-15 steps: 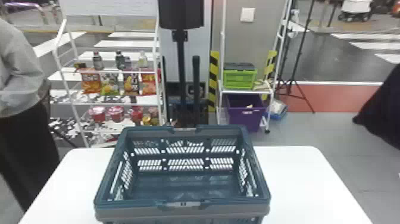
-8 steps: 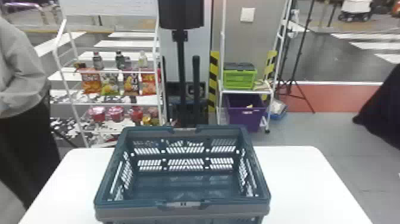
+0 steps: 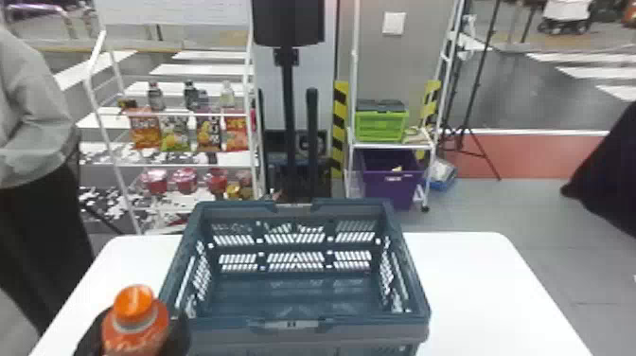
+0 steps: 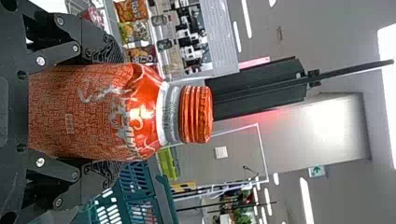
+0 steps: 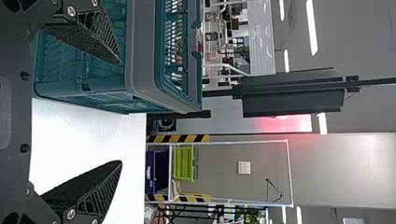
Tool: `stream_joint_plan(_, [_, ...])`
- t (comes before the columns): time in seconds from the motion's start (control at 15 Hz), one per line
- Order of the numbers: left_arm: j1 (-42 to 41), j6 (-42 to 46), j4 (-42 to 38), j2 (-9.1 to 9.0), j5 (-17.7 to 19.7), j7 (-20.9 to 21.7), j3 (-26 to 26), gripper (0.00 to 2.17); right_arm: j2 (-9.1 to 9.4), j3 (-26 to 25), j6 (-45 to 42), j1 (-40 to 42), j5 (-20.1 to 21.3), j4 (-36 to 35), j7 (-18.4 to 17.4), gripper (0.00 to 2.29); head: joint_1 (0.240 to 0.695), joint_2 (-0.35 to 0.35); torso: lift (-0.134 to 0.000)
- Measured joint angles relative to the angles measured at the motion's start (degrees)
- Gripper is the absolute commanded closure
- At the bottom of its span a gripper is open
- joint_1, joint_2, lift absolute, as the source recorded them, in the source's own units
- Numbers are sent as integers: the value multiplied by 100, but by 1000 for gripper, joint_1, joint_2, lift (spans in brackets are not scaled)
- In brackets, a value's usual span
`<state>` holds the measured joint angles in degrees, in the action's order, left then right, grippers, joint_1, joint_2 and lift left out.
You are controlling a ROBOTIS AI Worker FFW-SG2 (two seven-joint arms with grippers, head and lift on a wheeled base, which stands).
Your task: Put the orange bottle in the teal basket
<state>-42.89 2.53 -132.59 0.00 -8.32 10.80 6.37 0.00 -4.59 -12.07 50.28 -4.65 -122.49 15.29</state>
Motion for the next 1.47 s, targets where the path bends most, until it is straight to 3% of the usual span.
stream_joint_plan(0.33, [1519, -1787, -52, 19, -484, 578, -85, 1885, 0, -42, 107, -75, 49, 113, 0, 124, 499, 0, 0])
stream_joint_plan(0.6, [2876, -2738, 666, 464, -575, 1553, -417, 1885, 0, -50, 229, -126, 161, 116, -18, 124, 499, 0, 0])
stream_joint_plan(0.8, [3782, -2941, 1639, 747, -779, 2063, -798, 1885, 0, -76, 236, -112, 252, 97, -18, 124, 499, 0, 0])
stream_joint_plan(0.93, [4393, -2955, 2389, 857, -992, 2654, -1086, 1885, 0, -137, 236, -100, 267, 101, -18, 124, 499, 0, 0])
stream_joint_plan(1.13, [5351, -2940, 3609, 875, -1433, 3516, -1494, 1885, 0, -196, 236, -91, 267, 124, -18, 124, 499, 0, 0])
stream_joint_plan(1.27, [5964, -2934, 4423, 823, -1771, 3872, -1738, 1885, 0, -225, 236, -89, 264, 134, -18, 124, 499, 0, 0])
stream_joint_plan(1.4, [6569, -2855, 5278, 610, -2221, 4391, -1875, 1885, 0, -252, 236, -88, 263, 151, -18, 124, 499, 0, 0])
stream_joint_plan(1.47, [6867, -2742, 5763, 419, -2645, 4701, -1893, 1885, 0, -262, 236, -81, 263, 158, -18, 124, 499, 0, 0])
